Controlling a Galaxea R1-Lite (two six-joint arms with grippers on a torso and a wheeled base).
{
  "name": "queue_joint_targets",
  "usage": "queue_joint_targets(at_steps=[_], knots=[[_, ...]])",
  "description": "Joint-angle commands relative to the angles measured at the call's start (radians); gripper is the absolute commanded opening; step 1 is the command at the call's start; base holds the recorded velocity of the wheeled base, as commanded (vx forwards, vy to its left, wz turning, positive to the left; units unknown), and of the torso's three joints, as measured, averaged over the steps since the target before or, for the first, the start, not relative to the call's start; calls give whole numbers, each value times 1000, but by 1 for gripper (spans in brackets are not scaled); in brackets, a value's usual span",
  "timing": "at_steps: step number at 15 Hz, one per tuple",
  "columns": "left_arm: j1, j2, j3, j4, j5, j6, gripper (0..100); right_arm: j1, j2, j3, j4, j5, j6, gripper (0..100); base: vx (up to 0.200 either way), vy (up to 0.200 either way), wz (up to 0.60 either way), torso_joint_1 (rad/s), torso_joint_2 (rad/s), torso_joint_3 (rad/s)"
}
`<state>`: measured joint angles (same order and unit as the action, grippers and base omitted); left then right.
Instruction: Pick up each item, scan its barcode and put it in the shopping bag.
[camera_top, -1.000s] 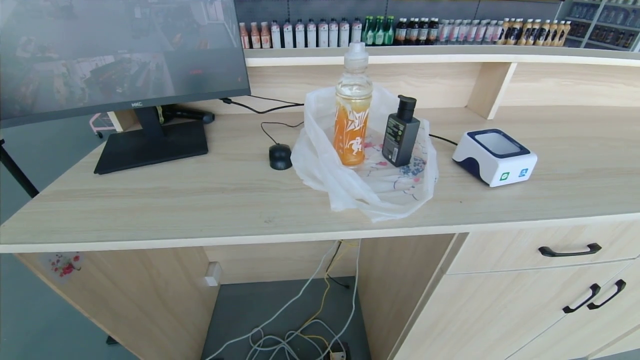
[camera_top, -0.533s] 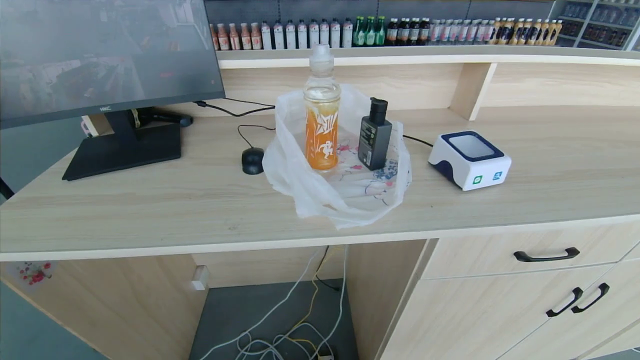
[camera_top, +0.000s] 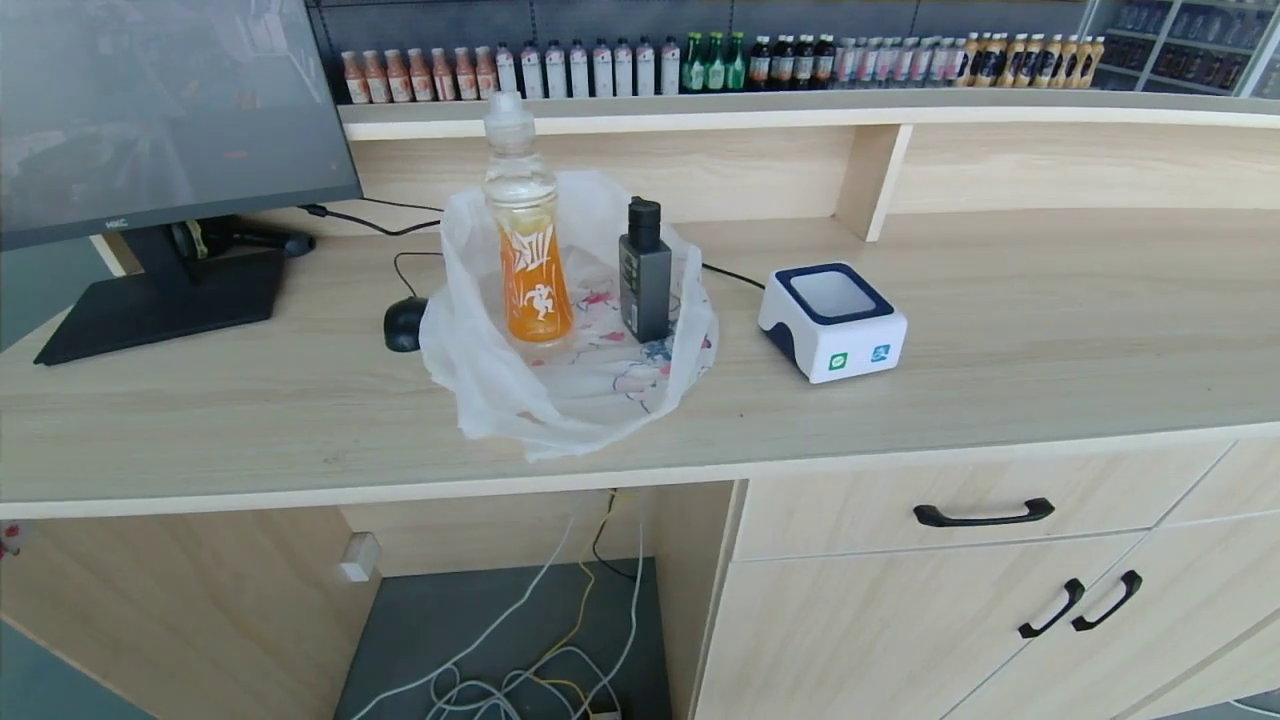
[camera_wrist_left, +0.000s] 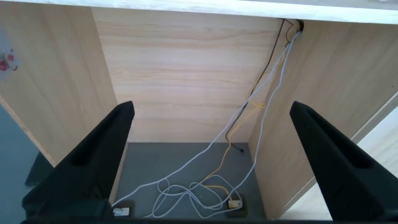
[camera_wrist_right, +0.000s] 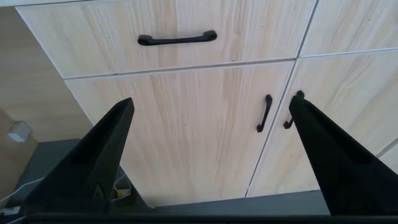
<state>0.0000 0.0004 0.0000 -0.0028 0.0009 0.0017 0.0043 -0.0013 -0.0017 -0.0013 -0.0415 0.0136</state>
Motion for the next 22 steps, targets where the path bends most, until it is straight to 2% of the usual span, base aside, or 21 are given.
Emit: queue_joint_targets(at_steps=[1, 11, 22], knots=[[0, 0, 0, 0, 1, 0, 100, 0, 1, 0, 0, 0, 0, 100, 0, -200, 0, 2, 2, 2], [0, 0, 0, 0, 1, -2, 100, 0, 1, 0, 0, 0, 2, 100, 0, -200, 0, 1, 2, 3], [0, 0, 0, 0, 1, 1, 100, 0, 1, 2, 0, 0, 2, 100, 0, 0, 0, 0, 0, 0]])
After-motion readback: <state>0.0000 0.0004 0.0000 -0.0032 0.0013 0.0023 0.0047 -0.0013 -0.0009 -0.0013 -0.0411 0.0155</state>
